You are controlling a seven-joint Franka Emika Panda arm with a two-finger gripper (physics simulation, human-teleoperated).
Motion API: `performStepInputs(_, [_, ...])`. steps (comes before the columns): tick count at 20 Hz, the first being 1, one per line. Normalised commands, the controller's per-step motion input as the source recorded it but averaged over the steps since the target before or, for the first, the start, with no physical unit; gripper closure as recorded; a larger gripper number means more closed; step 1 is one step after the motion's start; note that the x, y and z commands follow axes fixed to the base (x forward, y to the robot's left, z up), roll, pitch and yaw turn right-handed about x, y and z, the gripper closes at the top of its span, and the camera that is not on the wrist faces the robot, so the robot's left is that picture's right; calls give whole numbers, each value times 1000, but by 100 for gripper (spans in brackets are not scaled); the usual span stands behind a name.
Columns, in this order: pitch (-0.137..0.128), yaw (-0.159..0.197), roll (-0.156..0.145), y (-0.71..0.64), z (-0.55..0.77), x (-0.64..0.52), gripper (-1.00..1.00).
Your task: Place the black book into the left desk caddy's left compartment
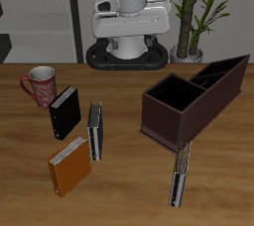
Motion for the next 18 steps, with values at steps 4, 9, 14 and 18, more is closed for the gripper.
performStepInputs(4, [1, -22, 12, -502, -4, 207, -100])
performStepInputs(9, [-28, 67, 16, -472, -3, 167, -100])
performStepInputs(14, [-10, -84, -101, -752, 23, 218, -100])
performStepInputs(18, [1, -94, -92, -760, -94, 139, -100])
